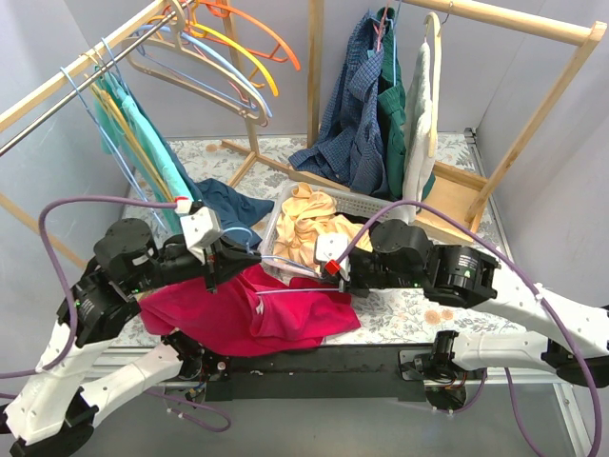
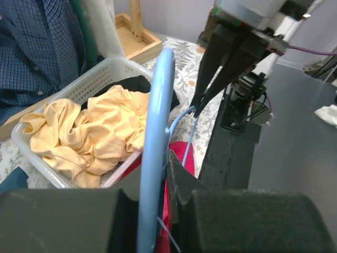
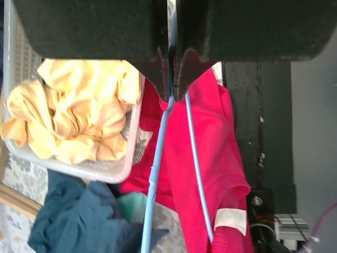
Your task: Remove the t-shirt from the hanger
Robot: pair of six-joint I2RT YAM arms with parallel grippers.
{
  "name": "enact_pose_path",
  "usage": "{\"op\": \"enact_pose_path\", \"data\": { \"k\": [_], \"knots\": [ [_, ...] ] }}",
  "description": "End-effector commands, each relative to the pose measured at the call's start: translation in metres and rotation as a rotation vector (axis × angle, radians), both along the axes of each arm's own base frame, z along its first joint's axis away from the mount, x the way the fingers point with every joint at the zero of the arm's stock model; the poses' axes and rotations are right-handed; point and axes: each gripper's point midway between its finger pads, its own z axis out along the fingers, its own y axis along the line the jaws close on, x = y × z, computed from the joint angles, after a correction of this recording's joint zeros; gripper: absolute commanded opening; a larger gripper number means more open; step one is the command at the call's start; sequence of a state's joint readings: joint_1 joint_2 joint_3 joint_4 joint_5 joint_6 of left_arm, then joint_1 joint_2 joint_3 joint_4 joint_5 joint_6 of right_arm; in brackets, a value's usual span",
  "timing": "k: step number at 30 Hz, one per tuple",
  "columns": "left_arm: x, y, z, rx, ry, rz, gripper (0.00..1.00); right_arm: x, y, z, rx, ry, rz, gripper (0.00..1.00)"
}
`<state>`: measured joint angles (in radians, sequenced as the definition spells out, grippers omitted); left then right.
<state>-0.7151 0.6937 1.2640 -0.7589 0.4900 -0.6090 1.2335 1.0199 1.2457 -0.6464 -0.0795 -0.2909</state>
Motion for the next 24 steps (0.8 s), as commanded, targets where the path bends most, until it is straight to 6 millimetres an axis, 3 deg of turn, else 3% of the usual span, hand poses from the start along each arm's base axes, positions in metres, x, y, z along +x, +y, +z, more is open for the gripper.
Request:
{"op": "enact_pose_path", "data": {
  "k": [1, 2, 3, 4, 8, 12, 18, 24],
  "knots": [
    [0.028, 0.007, -0.027, 0.041, 0.045, 0.153, 0.18, 0.024, -0.027, 0.015, 0.033, -0.075, -0.175, 0.01],
    [0.032, 0.008, -0.042, 0.061, 0.067, 0.178, 0.26, 0.025, -0.032, 0.015, 0.029, -0.077, -0.189, 0.01],
    [0.032, 0.012, -0.042, 0.049, 0.057, 0.196, 0.39, 0.026, -0.036, 0.014, 0.022, -0.078, -0.199, 0.01],
    [0.033, 0.014, -0.047, 0.048, 0.065, 0.211, 0.61, 0.026, -0.043, 0.015, 0.010, -0.079, -0.214, 0.01],
    [0.035, 0.026, -0.061, 0.038, 0.075, 0.281, 0.77, 0.027, -0.057, 0.021, -0.002, -0.081, -0.246, 0.01],
    [0.039, 0.040, -0.072, 0.018, 0.090, 0.374, 0.83, 0.029, -0.070, 0.029, 0.000, -0.097, -0.281, 0.01],
    [0.041, 0.052, -0.066, -0.025, 0.080, 0.443, 0.89, 0.028, -0.099, 0.047, -0.006, -0.116, -0.331, 0.01],
    [0.057, 0.049, -0.078, 0.022, 0.126, 0.498, 0.89, 0.008, -0.120, 0.068, -0.013, -0.081, -0.271, 0.01]
  ]
}}
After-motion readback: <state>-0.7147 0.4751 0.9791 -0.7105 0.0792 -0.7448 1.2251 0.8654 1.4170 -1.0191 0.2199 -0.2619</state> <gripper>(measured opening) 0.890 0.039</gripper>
